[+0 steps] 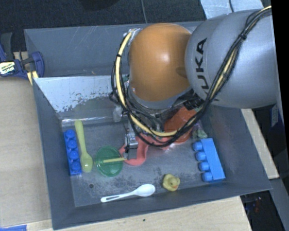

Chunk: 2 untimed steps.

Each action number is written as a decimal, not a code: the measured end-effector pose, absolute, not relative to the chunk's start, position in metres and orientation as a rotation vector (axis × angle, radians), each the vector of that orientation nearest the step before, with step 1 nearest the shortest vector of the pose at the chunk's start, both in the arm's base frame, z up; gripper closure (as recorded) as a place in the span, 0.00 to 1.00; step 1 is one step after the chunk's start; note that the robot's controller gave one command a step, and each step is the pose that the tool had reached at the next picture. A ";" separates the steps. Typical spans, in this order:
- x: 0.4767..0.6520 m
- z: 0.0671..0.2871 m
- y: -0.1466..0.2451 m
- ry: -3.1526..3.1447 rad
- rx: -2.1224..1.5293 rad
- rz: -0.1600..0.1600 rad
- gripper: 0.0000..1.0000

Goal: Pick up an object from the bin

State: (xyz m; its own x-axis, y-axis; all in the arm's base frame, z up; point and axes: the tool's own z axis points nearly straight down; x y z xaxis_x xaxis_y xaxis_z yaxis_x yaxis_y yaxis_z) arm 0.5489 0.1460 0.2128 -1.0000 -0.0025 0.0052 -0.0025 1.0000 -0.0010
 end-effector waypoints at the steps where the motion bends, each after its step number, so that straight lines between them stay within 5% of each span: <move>1: 0.551 0.218 0.145 -3.145 0.000 -0.001 0.00; 2: 0.553 0.135 0.139 -3.149 0.032 -0.003 0.00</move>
Offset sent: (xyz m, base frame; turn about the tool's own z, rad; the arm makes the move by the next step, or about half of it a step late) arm 0.0038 -0.0117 -0.1428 -0.0323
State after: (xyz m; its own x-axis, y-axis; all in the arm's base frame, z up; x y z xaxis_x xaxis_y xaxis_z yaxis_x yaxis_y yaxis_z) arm 0.5532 0.1393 0.1355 -0.9998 -0.0200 -0.0072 -0.0201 0.9998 0.0018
